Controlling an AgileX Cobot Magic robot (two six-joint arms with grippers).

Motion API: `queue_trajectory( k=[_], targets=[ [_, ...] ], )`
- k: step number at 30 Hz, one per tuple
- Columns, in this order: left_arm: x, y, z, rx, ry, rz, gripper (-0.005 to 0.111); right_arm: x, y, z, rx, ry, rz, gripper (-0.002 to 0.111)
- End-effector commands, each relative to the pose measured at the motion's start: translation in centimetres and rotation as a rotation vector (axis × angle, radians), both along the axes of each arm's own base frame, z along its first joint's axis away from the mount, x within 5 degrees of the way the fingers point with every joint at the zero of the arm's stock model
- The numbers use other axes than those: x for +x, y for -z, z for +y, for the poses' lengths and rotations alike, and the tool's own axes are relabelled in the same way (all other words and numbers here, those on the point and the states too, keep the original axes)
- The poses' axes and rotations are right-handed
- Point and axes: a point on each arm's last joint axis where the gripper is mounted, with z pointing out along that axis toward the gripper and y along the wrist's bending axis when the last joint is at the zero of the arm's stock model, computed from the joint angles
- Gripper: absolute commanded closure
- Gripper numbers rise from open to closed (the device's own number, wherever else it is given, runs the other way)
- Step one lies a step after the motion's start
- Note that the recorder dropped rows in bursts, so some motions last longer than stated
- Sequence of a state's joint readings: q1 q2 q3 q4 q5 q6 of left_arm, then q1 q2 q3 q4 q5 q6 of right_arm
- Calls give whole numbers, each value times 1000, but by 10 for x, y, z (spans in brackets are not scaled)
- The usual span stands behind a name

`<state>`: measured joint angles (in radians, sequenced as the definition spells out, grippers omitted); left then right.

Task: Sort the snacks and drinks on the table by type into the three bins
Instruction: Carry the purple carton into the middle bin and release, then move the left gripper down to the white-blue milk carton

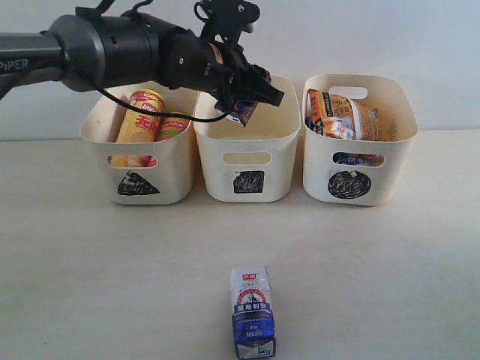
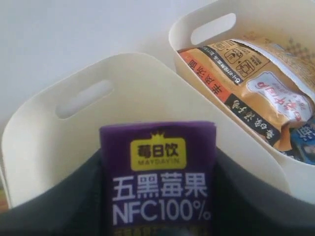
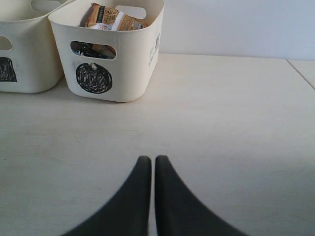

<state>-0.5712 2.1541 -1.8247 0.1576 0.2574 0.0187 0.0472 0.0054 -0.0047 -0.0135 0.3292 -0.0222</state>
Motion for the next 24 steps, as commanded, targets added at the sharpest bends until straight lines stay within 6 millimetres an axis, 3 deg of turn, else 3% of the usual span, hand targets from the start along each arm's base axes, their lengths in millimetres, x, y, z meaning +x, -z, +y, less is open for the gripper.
queue_trajectory(
  k=[1,8,10,14,18,24],
  targets=[
    [5,1,-6,-2,29,-81,103,0,1,0,4,7,-4,108],
    [18,21,4,0,2,-61,98,0,1,0,4,7,-4,108],
    [20,26,5,6,-2,-52,86,0,1,0,4,7,-4,108],
    [20,27,5,2,-1,-57,51,0,1,0,4,7,-4,108],
    [21,25,4,-7,2,-71,28,0,1,0,4,7,-4,108],
    [17,18,7,14,-6,-42,27,0,1,0,4,7,-4,108]
  ],
)
